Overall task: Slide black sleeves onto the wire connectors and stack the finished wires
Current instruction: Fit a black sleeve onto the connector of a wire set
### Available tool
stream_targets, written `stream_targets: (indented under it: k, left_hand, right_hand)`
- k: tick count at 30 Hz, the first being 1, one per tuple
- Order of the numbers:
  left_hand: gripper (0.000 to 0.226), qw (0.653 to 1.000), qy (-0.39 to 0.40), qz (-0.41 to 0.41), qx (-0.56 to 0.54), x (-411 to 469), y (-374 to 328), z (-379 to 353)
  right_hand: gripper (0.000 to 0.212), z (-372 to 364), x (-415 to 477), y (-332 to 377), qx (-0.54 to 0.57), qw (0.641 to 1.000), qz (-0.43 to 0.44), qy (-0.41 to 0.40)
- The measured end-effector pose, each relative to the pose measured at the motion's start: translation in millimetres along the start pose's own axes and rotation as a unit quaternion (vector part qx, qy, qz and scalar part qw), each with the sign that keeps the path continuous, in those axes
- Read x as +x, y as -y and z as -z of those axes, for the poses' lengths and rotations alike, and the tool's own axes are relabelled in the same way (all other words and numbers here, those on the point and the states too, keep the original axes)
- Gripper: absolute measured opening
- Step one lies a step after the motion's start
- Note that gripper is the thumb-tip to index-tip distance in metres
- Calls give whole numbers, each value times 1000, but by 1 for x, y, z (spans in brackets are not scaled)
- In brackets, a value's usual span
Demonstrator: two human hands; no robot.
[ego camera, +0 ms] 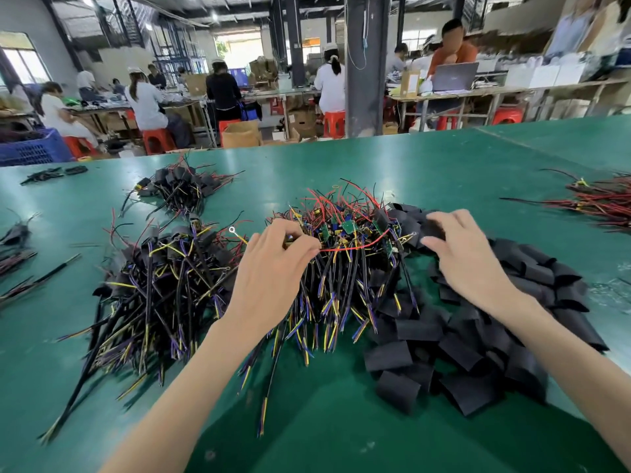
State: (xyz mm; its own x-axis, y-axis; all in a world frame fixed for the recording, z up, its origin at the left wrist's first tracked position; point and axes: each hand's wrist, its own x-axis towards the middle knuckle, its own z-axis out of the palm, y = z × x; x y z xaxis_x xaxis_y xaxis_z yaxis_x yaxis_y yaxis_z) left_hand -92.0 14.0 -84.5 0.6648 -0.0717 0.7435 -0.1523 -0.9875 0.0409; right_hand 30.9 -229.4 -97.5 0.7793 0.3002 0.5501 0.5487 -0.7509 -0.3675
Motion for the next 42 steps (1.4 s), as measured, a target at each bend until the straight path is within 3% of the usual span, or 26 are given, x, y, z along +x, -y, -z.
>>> stream_targets:
  k: [7,32,42]
  left_hand:
    - [21,1000,-4,14,-11,-4,-4,1]
    - [12,999,13,-29,-24,-10,-13,-3]
    - [8,1000,18,-17,-19,-10,-11,-4]
  right_hand:
    - [35,0,-9,20,8,988,155,8]
    - [37,2,-11,17,138,984,110,-1]
    - [44,6,-10,17,190,971,145,-8]
